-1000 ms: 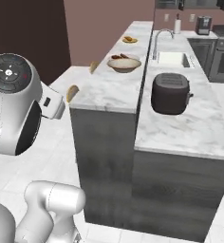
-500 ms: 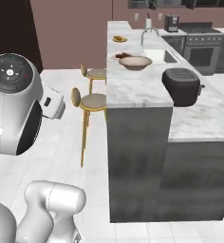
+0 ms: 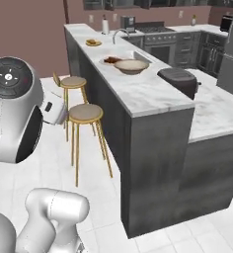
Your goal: Take the smaller bowl and place it next to the appetizer plate on the dining counter , and place the larger bowl next to the plate with cooked food.
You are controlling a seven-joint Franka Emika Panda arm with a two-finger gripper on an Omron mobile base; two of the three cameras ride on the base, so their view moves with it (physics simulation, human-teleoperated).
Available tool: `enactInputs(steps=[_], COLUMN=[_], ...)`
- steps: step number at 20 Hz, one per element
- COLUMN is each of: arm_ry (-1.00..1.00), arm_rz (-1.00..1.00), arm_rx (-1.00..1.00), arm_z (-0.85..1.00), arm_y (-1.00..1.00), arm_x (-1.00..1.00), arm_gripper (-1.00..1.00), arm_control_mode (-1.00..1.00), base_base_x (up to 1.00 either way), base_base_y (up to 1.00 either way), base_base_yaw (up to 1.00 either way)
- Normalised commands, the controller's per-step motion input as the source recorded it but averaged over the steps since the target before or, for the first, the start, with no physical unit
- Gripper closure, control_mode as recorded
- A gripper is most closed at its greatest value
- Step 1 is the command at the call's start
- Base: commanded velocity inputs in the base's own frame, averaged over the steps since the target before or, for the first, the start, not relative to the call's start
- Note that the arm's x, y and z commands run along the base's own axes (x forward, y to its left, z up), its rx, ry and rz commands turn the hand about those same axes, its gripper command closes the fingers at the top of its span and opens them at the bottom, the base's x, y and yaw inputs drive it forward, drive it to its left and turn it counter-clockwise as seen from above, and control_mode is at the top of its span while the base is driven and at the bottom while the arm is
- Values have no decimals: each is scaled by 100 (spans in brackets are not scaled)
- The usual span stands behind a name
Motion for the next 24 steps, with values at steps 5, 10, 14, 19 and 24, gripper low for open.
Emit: enactInputs(steps=[5,10,14,19,24], arm_ry=[0,0,0,0,0], arm_rz=[0,0,0,0,0], arm_rx=[0,0,0,0,0], arm_z=[0,0,0,0,0], arm_y=[0,0,0,0,0], arm_x=[0,0,0,0,0], arm_gripper=[100,100,100,100,100], arm_control_mode=[100,100,100,100,100], base_base_x=[59,60,39,6,-2], base_base_y=[100,100,100,100,100], base_base_yaw=[-46,-44,-41,-31,-25])
